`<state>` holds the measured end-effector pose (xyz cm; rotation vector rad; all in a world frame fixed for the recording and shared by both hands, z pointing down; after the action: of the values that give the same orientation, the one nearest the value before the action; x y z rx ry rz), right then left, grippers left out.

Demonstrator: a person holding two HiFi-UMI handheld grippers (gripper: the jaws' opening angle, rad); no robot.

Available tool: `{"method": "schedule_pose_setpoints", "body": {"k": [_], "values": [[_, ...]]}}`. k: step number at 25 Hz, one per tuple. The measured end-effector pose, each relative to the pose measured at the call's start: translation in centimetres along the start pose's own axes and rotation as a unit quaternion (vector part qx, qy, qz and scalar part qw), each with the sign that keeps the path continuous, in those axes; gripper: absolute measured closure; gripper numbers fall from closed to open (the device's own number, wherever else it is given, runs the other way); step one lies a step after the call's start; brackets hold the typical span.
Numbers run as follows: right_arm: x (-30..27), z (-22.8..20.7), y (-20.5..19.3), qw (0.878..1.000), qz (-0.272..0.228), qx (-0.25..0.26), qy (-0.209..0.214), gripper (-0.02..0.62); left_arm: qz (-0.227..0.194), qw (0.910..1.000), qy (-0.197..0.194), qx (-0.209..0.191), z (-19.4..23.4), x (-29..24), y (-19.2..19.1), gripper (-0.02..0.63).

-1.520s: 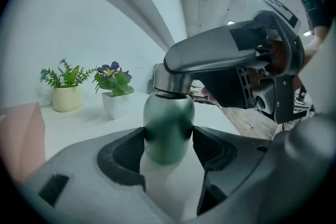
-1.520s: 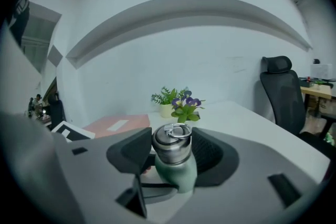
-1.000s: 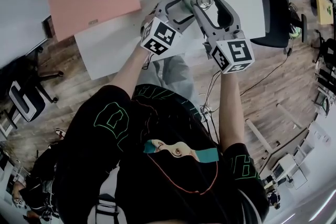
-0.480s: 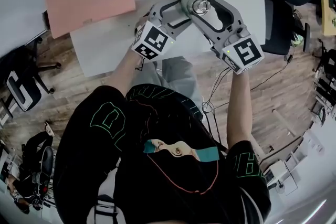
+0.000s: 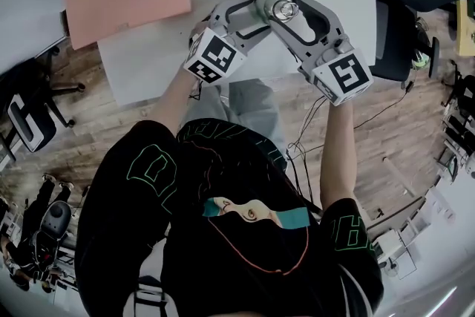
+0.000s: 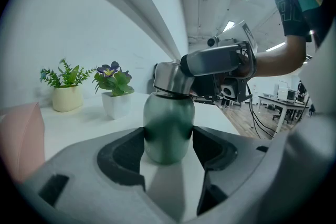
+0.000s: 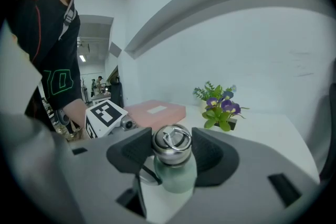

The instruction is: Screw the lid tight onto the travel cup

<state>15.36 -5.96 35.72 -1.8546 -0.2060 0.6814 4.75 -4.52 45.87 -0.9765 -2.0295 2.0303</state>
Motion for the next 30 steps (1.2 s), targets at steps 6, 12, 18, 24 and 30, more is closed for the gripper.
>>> {"method": "schedule_pose_setpoints", "body": {"k": [6, 12, 18, 24, 30], "values": [[0.2, 0.2, -0.3, 0.997, -0.011, -0.037, -0.064, 0.356, 0.000, 1.0000, -0.001, 0.001, 0.0, -0.5, 0.1, 0.308], [0.0, 1.0, -0.4, 0.988, -0.016, -0.083, -0.130, 0.357, 0.001, 1.0000, -0.001, 0.002, 0.1, -0.4, 0.1, 0.308], [-0.1, 1.3, -0.2, 0.976, -0.014, -0.125, -0.180, 0.359, 0.002, 1.0000, -0.003, 0.003, 0.0, -0.6, 0.2, 0.308], [-0.3, 1.6, -0.1, 0.966, -0.012, -0.153, -0.209, 0.360, 0.001, 1.0000, -0.005, 0.002, -0.1, -0.7, 0.1, 0.308], [-0.5, 2.1, -0.2, 0.954, -0.019, -0.167, -0.248, 0.359, 0.001, 1.0000, -0.006, 0.001, -0.1, -0.7, 0.1, 0.308]]}}
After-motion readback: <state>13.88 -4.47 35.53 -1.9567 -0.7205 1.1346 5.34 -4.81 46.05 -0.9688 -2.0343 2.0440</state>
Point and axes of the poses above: the fingertips, and each gripper's own axes: x backward along the fingers, z to its left, y out of its top, the point moved 7 cm from there along x, backward along the fingers, and after that the axes turned 11 degrees about -x, right-handed, at the moved point
